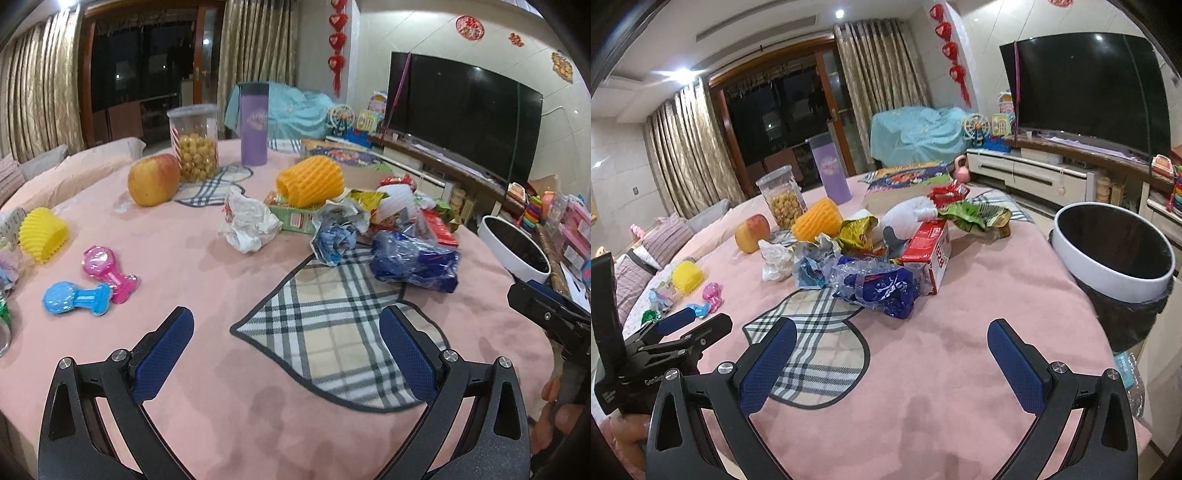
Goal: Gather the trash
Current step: 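Grasp the crumpled wrapper with the left tool while the right tool grasps the blue plastic bag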
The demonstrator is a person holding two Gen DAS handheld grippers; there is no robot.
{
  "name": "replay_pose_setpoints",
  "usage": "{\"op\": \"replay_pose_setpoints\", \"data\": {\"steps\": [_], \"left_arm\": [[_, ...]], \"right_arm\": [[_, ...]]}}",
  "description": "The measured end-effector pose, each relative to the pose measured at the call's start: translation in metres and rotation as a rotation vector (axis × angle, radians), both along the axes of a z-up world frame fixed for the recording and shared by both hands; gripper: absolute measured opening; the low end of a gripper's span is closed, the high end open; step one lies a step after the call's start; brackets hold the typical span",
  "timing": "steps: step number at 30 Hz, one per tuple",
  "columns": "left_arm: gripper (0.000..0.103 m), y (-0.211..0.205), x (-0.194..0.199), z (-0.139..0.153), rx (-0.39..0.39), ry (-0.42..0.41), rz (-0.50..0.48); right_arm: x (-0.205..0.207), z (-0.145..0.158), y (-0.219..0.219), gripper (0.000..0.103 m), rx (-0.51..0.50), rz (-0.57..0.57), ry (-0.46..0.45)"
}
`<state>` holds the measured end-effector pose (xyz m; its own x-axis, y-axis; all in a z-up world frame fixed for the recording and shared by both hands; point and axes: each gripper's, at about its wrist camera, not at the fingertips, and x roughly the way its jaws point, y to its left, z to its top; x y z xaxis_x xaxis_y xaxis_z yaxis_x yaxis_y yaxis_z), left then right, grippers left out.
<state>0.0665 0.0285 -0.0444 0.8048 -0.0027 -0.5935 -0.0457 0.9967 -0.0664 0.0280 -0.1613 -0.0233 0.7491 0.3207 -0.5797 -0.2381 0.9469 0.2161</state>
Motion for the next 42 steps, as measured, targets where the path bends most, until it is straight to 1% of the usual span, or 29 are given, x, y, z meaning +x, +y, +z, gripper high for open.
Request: {"op": "replay_pose_setpoints", "data": {"steps": [3, 8, 11, 14, 17, 18, 19, 20, 21, 22, 23, 24, 25, 26, 28, 29, 30, 37, 42], "left_arm": [[0.099, 0.002, 0.018, -0.003, -0.008, 0.034, -0.010], [0.099, 0.000, 0.046, -0.009, -0.003, 0.068, -0.029], [0.096, -0.001, 0.062, -0.011, -0.009, 0.091, -0.044], [0.092, 0.000, 0.080, -0.013, -0.017, 0.108, -0.055], [0.083, -0.001, 0.096, -0.016, -0.038, 0.125, -0.072], [0.079, -0.002, 0.101, -0.017, -0.046, 0.135, -0.079], [0.076, -0.002, 0.105, -0.018, -0.053, 0.142, -0.085], [0.069, -0.004, 0.109, -0.019, -0.059, 0.150, -0.091], [0.061, -0.005, 0.114, -0.020, -0.064, 0.160, -0.099], [0.058, -0.007, 0.117, -0.021, -0.067, 0.167, -0.105], [0.046, -0.009, 0.120, -0.023, -0.075, 0.177, -0.117], [0.032, -0.011, 0.123, -0.025, -0.081, 0.186, -0.128], [0.025, -0.013, 0.124, -0.027, -0.084, 0.195, -0.138], [0.013, -0.015, 0.124, -0.028, -0.084, 0.199, -0.151], [0.010, -0.017, 0.119, -0.026, -0.076, 0.184, -0.160], [0.006, -0.018, 0.115, -0.023, -0.074, 0.172, -0.165], [0.006, -0.019, 0.111, -0.021, -0.073, 0.162, -0.166], [0.005, -0.022, 0.085, -0.016, -0.098, 0.143, -0.167], [0.005, -0.036, 0.069, -0.011, -0.122, 0.142, -0.205]], "right_arm": [[0.015, -0.006, 0.002, 0.103, 0.006, 0.014, 0.033], [0.039, -0.013, 0.008, 0.102, 0.003, 0.033, 0.074], [0.052, -0.019, 0.009, 0.101, -0.001, 0.036, 0.106], [0.065, -0.028, 0.012, 0.095, -0.005, 0.041, 0.144], [0.075, -0.034, 0.016, 0.086, -0.008, 0.058, 0.172], [0.077, -0.035, 0.017, 0.079, -0.007, 0.063, 0.178], [0.079, -0.037, 0.017, 0.069, 0.000, 0.070, 0.186], [0.080, -0.037, 0.016, 0.063, 0.008, 0.076, 0.191], [0.081, -0.038, 0.015, 0.052, 0.027, 0.087, 0.200], [0.081, -0.039, 0.013, 0.044, 0.036, 0.090, 0.203], [0.081, -0.039, 0.013, 0.041, 0.040, 0.090, 0.204], [0.079, -0.039, 0.011, 0.038, 0.047, 0.089, 0.205], [0.079, -0.040, 0.011, 0.020, 0.051, 0.090, 0.204], [0.077, -0.040, 0.010, 0.015, 0.057, 0.091, 0.211], [0.074, -0.041, 0.008, 0.015, 0.072, 0.093, 0.217], [0.072, -0.040, 0.007, 0.015, 0.076, 0.094, 0.217], [0.069, -0.039, 0.006, 0.014, 0.076, 0.092, 0.214], [0.047, -0.028, -0.006, 0.013, 0.097, 0.094, 0.185], [0.031, -0.021, -0.025, 0.013, 0.108, 0.068, 0.165]]}}
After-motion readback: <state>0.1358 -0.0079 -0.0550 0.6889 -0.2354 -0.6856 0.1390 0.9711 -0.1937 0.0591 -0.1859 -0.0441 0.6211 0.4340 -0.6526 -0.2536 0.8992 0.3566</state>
